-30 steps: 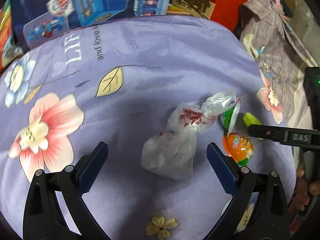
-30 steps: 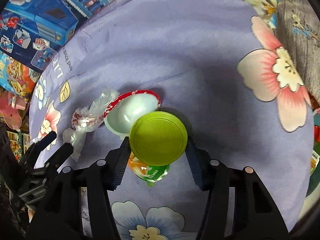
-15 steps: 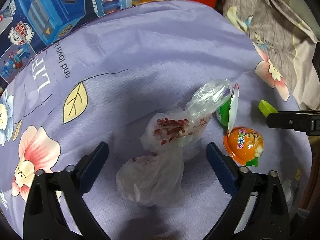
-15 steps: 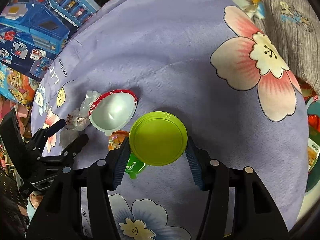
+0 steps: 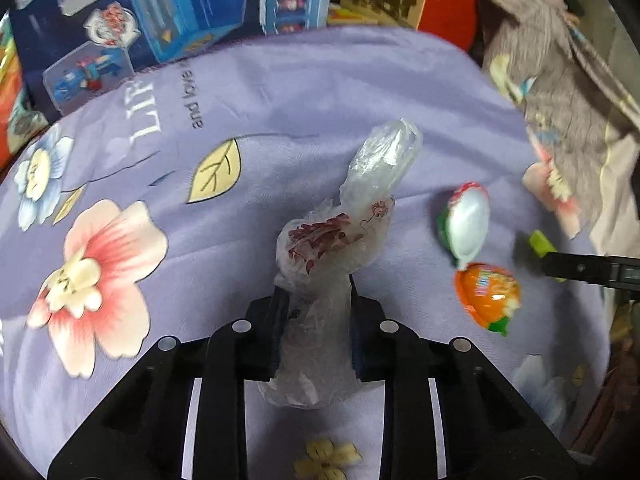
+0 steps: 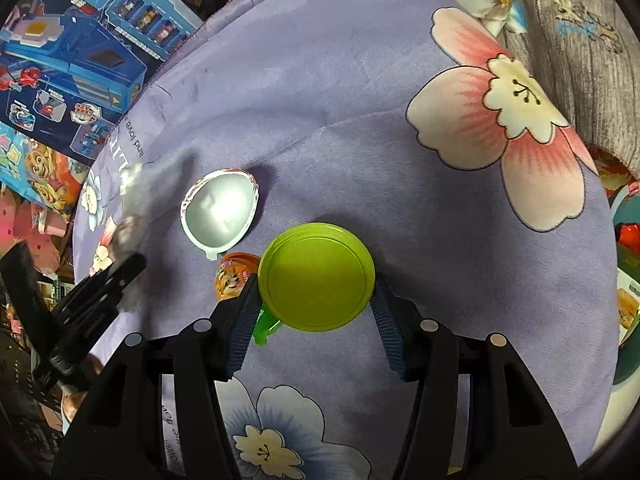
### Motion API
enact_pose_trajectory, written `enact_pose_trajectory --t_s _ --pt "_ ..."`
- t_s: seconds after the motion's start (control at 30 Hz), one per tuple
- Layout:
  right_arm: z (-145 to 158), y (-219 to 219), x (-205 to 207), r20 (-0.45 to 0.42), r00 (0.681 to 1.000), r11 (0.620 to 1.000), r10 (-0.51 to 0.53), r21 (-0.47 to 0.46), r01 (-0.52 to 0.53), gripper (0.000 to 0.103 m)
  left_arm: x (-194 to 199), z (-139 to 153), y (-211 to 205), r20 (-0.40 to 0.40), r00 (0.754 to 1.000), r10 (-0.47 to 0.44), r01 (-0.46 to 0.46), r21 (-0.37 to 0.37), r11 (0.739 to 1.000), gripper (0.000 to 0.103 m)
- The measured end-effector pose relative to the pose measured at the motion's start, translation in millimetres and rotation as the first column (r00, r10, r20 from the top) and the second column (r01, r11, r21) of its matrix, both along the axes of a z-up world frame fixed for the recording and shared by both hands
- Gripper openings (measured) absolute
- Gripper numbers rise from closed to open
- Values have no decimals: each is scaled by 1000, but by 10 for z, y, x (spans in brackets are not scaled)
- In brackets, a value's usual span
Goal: Collect trash
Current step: 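Carry the clear bag and jelly cup over the teal bin with both tools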
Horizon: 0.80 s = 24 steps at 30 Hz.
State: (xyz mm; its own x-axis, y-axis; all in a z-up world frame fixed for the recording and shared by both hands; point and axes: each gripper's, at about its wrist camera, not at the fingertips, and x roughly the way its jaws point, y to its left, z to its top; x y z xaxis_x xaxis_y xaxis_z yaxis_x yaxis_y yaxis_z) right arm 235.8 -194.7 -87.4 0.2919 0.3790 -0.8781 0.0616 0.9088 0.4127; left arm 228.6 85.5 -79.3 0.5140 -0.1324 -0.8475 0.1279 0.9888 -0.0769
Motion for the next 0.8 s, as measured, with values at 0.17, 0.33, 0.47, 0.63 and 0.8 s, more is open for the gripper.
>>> enact_pose_trajectory --t_s 0.17,0.33,0.47,0.63,0.8 --pt "108 -158 -130 25 999 999 -26 21 26 53 -178 220 -231 26 998 -51 51 -27 998 26" --pt "273 -435 -290 63 995 997 -74 37 71 53 -206 333 -674 37 992 -120 121 -40 992 27" --pt "407 -768 -442 97 987 991 -128 48 124 53 -268 407 -1061 46 983 -180 183 -51 982 27" --pt "535 -1237 -680 137 972 981 -190 53 184 53 -352 517 -1614 59 964 -260 262 -48 964 27" --pt "612 -1760 -969 170 949 963 -266 77 257 53 -445 579 -2186 62 940 -334 337 -29 941 27"
